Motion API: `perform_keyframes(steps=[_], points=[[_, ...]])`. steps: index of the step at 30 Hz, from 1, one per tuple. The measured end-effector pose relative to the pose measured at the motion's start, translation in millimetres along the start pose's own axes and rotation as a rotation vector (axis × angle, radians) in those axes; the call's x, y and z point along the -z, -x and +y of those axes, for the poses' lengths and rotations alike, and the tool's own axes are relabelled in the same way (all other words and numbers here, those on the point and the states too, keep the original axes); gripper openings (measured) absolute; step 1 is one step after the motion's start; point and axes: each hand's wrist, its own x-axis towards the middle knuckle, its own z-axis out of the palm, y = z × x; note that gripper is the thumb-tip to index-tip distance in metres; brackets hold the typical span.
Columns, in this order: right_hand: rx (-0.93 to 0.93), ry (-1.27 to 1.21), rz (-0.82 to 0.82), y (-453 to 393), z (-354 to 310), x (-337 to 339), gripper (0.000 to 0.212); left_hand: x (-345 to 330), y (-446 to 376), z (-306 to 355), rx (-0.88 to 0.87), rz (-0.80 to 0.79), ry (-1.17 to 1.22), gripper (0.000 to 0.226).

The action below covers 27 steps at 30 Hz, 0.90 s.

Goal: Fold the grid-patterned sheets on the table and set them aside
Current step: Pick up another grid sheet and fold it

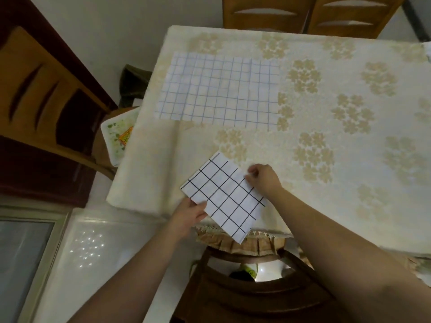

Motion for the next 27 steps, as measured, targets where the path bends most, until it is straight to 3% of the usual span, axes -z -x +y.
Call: perform_keyframes(steps=[3, 11, 17, 19, 24, 27], points=[[-0.01, 0.009, 0.009, -6, -5, -2, 0.019, 2, 0, -4, 0.03, 0.036, -0.065, 0.014], [-0.081, -0.024, -0.083, 2, -12, -7, 0.041, 6, 4, 5, 0.053, 0.027, 0.243, 0.029], [-0.086, -0.063, -0.053, 16, -17, -4, 0.035, 8, 8, 14, 0.024, 0.03, 0.328, 0.025], [-0.105, -0.17, -0.057, 19, -16, -5, 0.028, 8, 10, 18, -0.004, 0.011, 0.336, 0.025], [-0.231, -0.466, -0.224, 35, -16, -3, 0.055, 10, 19, 31, -0.058, -0.039, 0.315, 0.021], [-0.259, -0.564, -0.239, 42, -13, 1, 0.049, 15, 24, 37, -0.08, -0.034, 0.161, 0.027]])
